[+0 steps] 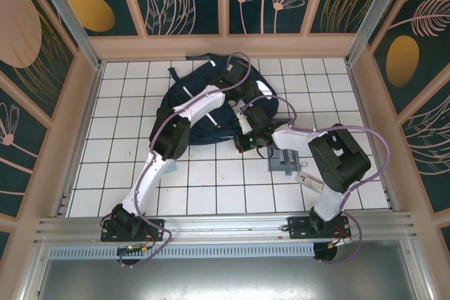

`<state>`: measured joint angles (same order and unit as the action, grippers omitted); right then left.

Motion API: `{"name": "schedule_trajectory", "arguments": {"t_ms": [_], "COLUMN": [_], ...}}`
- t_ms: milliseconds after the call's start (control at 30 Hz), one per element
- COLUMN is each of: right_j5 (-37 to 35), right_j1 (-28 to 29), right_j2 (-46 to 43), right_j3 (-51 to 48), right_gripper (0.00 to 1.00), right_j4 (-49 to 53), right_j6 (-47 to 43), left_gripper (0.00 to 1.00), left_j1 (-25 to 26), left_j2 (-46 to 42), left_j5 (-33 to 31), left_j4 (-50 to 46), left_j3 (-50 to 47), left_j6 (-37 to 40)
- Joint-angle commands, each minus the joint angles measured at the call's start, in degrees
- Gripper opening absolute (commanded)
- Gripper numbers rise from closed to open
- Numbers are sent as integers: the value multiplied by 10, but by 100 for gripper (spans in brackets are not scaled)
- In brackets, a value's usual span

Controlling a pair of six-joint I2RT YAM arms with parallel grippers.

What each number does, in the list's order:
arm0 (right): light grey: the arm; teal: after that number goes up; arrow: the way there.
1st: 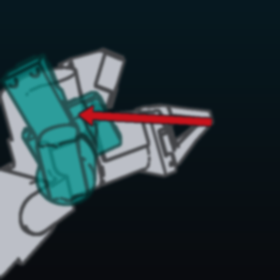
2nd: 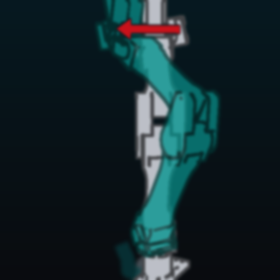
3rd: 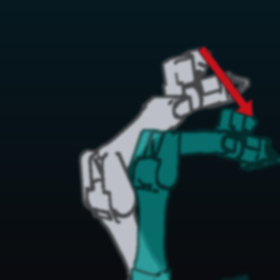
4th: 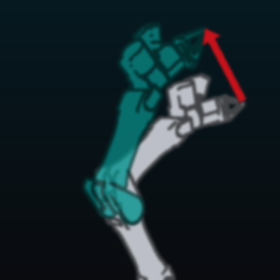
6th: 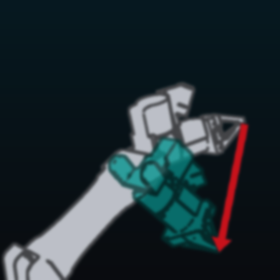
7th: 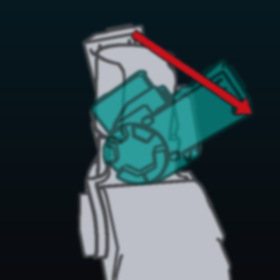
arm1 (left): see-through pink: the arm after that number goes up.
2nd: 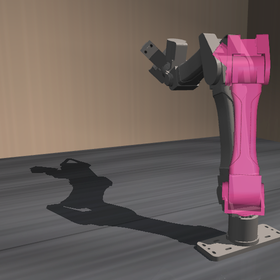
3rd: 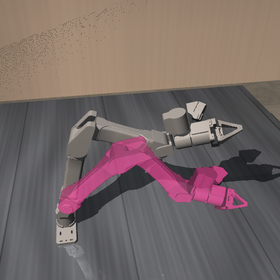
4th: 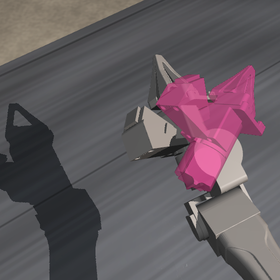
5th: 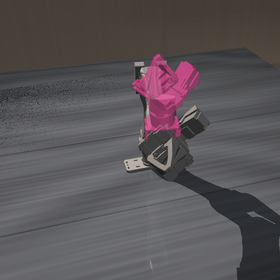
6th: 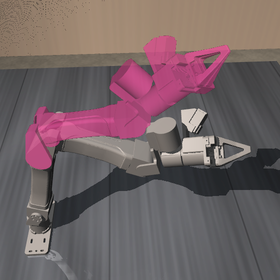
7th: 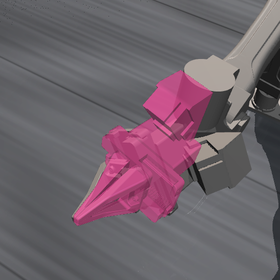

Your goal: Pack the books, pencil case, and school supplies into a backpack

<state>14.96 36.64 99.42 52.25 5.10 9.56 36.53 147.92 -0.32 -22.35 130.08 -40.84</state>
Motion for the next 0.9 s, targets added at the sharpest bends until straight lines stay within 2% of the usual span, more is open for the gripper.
{"name": "schedule_trajectory", "arguments": {"t_ms": [0,100,267,400,500,633,733,867], "right_j5": [35,17,98,122,125,137,157,187], "right_j1": [36,4,-38,-50,-80,-114,-123,-125], "right_j2": [-15,-12,-24,-8,11,36,55,95], "right_j3": [8,9,4,36,66,107,138,198], "right_gripper": [0,0,0,0,0,0,0,0], "right_j4": [98,100,45,38,50,70,94,170], "right_j6": [-5,1,34,51,54,38,6,-53], "left_gripper": [65,72,79,81,82,80,81,83], "left_j1": [-24,-29,-32,-33,-32,-9,34,66], "left_j2": [45,-15,-137,-234,-318,-428,-468,-458], "left_j5": [4,-1,-64,-95,-91,-74,-107,-137], "left_j4": [30,37,-15,-71,-78,-31,-12,-14], "left_j3": [-18,-59,-97,-154,-259,-441,-524,-558], "left_j6": [-3,34,146,230,257,284,322,363]}}
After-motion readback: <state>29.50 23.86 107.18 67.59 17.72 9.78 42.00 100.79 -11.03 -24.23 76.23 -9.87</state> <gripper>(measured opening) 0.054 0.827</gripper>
